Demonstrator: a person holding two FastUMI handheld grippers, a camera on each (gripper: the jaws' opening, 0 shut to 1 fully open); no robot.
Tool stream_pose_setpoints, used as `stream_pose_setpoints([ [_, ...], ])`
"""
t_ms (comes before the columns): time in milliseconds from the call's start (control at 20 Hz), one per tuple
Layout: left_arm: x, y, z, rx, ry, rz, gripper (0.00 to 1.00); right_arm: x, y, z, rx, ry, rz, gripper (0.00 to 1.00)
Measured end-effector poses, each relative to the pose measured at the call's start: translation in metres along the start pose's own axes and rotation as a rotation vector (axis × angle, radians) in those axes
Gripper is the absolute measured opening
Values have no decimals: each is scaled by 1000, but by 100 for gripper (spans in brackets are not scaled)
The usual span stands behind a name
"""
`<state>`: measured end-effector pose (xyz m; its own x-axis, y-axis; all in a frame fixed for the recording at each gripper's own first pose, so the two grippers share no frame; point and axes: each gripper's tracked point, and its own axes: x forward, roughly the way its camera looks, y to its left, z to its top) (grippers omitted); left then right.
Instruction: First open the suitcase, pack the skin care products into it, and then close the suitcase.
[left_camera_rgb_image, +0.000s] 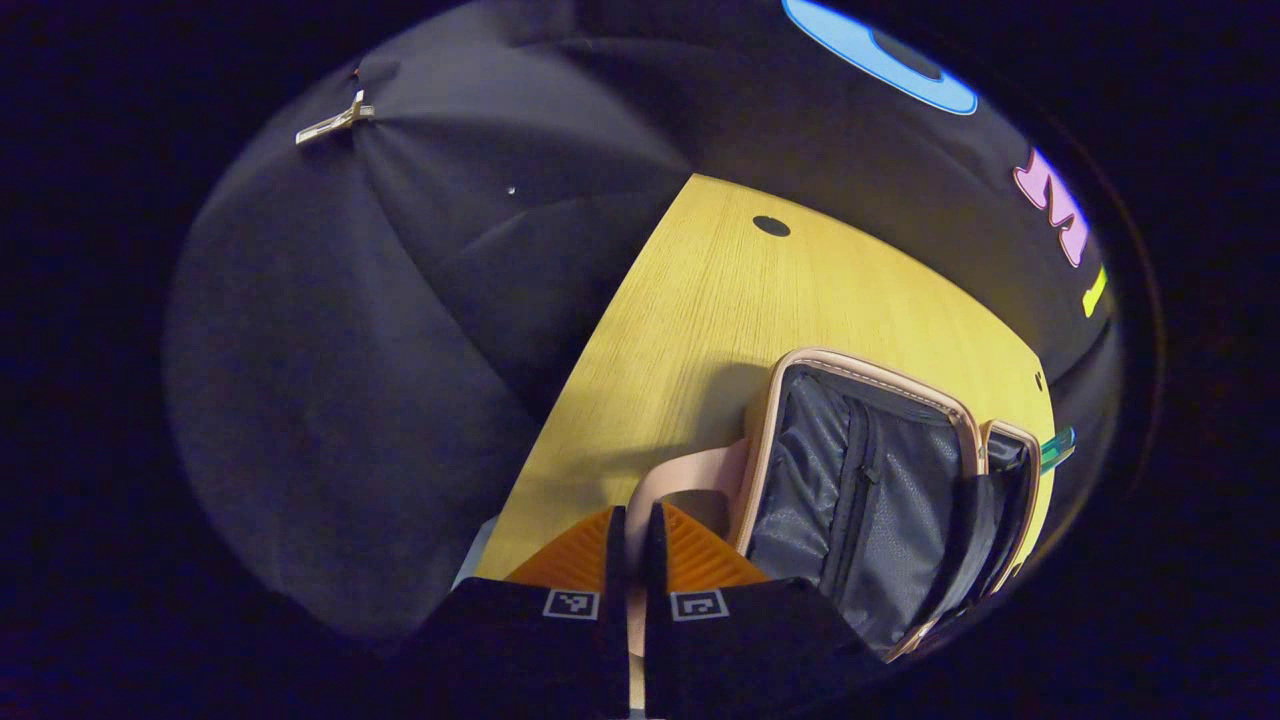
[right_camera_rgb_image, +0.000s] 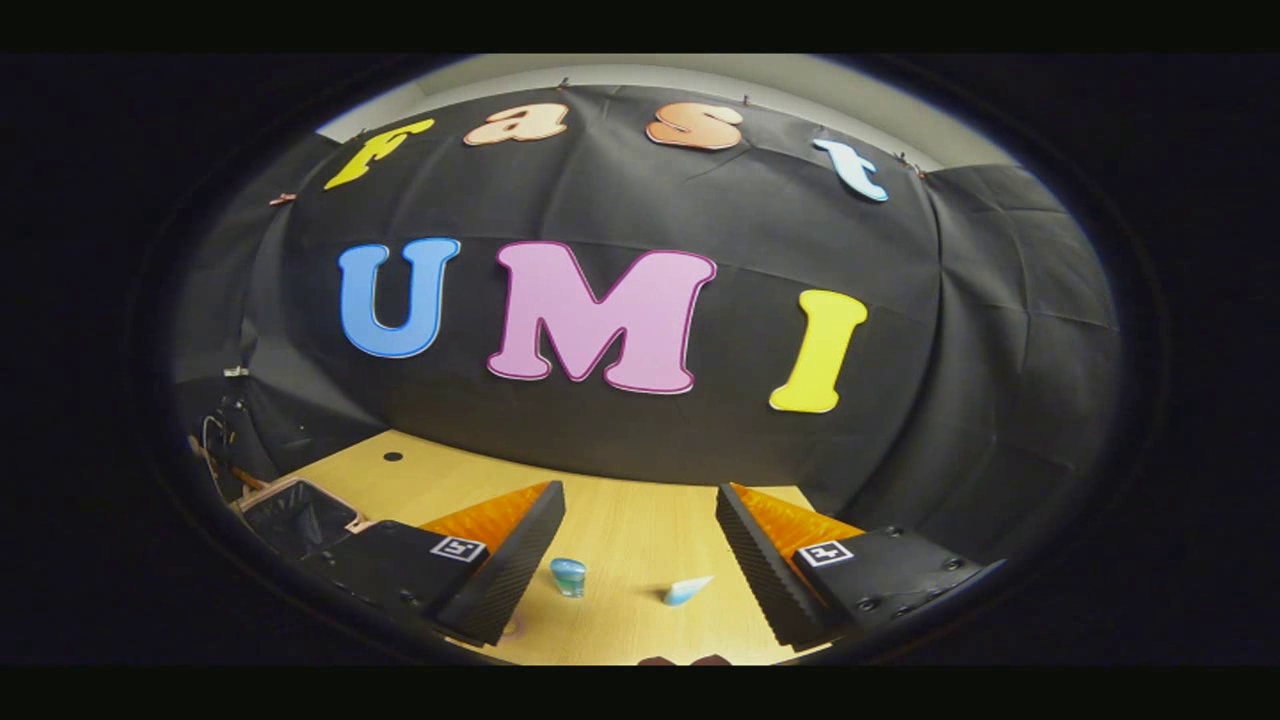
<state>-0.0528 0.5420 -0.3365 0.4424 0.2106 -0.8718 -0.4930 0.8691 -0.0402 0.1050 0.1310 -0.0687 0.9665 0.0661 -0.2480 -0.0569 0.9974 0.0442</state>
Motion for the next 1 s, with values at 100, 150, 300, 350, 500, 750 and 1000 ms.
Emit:
stream_pose_setpoints([
  [100, 2, 8, -2, 17, 4, 38, 14, -6, -2, -7, 7, 12, -14, 96],
  [150, 2, 10, -5, 27, 6, 50, 31, -8, -4, -11, 8, 19, -21, 96],
  [300, -10, 22, 5, 77, -75, 136, 51, -14, -13, -15, -1, 22, -45, 96],
  [350, -23, 22, 21, 101, -149, 160, 70, -15, -17, -16, -6, 20, -54, 96],
  [500, -81, -11, 64, 145, -369, 148, 96, -19, -25, -17, -4, 10, -73, 96],
  [750, -171, -114, 88, 172, -599, 30, 95, -24, -38, -2, -5, -49, -129, 95],
  [1000, -257, -264, 84, 288, -800, -241, 96, -29, -38, 10, 5, -91, -128, 96],
])
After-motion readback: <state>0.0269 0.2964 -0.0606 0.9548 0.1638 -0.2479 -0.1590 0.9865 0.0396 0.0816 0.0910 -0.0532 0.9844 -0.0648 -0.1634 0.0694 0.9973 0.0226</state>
